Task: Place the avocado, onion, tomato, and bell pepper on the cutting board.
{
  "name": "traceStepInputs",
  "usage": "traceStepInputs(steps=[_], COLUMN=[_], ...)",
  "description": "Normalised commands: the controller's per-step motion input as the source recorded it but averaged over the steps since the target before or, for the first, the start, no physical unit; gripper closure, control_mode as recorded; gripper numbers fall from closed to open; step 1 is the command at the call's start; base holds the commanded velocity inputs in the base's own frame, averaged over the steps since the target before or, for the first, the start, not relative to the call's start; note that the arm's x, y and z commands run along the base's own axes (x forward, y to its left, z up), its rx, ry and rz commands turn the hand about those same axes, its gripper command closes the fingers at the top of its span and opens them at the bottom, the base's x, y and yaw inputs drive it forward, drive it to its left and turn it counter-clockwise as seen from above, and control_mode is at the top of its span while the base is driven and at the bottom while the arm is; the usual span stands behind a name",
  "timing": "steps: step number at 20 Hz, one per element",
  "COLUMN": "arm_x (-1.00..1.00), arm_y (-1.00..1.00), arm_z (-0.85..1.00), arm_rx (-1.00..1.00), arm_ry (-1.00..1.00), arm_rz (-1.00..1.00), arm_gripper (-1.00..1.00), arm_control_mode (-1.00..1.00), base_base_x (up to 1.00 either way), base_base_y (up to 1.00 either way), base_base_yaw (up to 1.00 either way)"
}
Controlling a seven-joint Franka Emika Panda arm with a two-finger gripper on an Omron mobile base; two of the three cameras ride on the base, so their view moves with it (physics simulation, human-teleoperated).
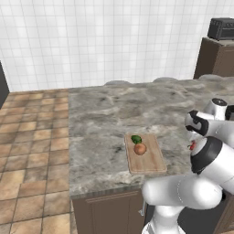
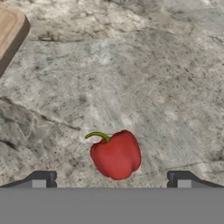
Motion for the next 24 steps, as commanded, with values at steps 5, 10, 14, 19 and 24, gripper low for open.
traceStepInputs(steps=[5, 10, 14, 19, 24], arm_x=[0.0, 0.0, 0.01, 0.0, 0.0], arm_y=[-0.09, 0.0, 0.0, 0.0, 0.0], arm_z=[-0.17, -0.22, -0.17, -0.13, -0.11], arm_rx=[0.0, 0.0, 0.0, 0.0, 0.0], arm_ry=[0.0, 0.04, 0.05, 0.02, 0.0], arm_rz=[0.0, 0.0, 0.0, 0.0, 0.0], arm_gripper=[-1.0, -1.0, -1.0, -1.0, -1.0], arm_control_mode=[-1.0, -1.0, -1.0, -1.0, -1.0], base_base_x=[0.0, 0.0, 0.0, 0.0, 0.0], base_base_y=[0.0, 0.0, 0.0, 0.0, 0.0], base_base_yaw=[0.0, 0.0, 0.0, 0.0, 0.0])
